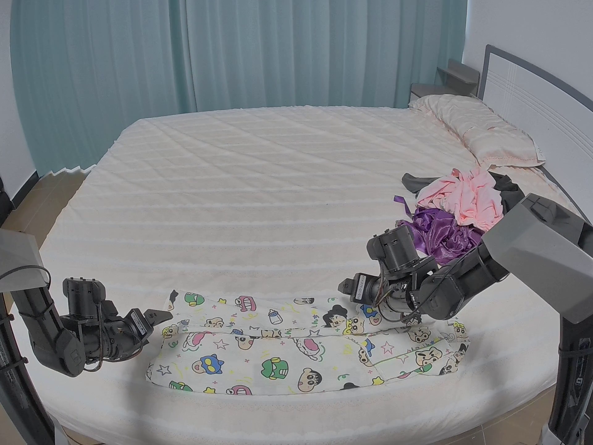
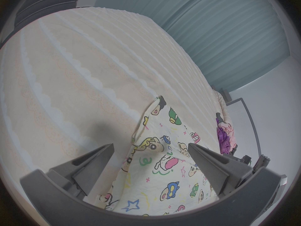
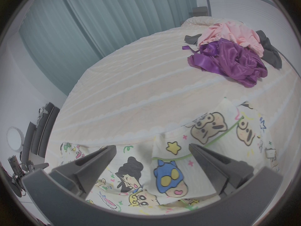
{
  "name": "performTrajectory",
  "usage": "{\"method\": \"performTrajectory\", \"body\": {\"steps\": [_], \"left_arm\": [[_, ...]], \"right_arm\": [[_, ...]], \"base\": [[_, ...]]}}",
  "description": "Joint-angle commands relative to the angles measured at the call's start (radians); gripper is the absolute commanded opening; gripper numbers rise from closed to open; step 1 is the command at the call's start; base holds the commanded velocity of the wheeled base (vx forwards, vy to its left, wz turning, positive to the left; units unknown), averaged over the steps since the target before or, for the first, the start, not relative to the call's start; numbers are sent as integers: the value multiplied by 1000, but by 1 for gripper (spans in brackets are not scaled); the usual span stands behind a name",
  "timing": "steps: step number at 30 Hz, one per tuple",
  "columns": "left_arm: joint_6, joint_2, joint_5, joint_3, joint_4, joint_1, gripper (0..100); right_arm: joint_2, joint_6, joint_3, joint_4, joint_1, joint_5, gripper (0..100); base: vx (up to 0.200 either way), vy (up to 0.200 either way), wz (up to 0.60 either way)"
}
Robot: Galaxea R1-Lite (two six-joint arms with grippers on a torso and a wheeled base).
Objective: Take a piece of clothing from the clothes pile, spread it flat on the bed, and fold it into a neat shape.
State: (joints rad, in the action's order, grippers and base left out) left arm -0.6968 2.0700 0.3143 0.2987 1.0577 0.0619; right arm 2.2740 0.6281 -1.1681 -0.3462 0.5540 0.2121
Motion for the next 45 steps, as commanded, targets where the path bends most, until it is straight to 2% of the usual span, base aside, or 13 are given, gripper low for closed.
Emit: {"method": "performTrajectory", "body": {"steps": [1,8,11,14,16,17,22,25,26,28,43,44,45], "left_arm": [[3,-1,-26,11,2,-1,100],[106,13,-83,31,15,-24,100],[148,35,-126,57,1,-60,100],[161,73,-208,120,-41,-106,100],[161,76,-211,125,-45,-109,100],[174,88,-219,151,-77,-128,100],[278,88,-215,181,-166,-132,100],[286,88,-211,191,-180,-137,100],[287,91,-208,207,-186,-140,100],[296,94,-207,217,-188,-143,100],[301,131,-185,235,-222,-212,100],[301,136,-185,234,-220,-212,0],[301,142,-187,235,-219,-212,0]], "right_arm": [[-77,24,57,-1,-32,1,100],[-234,90,251,-16,-123,1,100],[-306,117,384,-77,-163,-2,100],[-360,119,568,-211,-207,-8,100],[-361,119,584,-224,-210,-8,100],[-369,122,702,-356,-224,-13,100],[-353,128,860,-582,-229,-17,100],[-353,136,889,-626,-232,-33,100],[-355,170,926,-680,-235,-77,100],[-357,179,943,-695,-241,-100,100],[-361,180,967,-697,-240,-102,100],[-360,180,967,-697,-240,-102,100],[-358,180,967,-695,-240,-102,100]], "base": [[0,0,0],[0,0,0],[0,0,0],[0,0,0],[0,0,0],[0,0,0],[0,0,0],[0,0,0],[0,0,0],[0,0,0],[0,0,0],[0,0,0],[0,0,0]]}}
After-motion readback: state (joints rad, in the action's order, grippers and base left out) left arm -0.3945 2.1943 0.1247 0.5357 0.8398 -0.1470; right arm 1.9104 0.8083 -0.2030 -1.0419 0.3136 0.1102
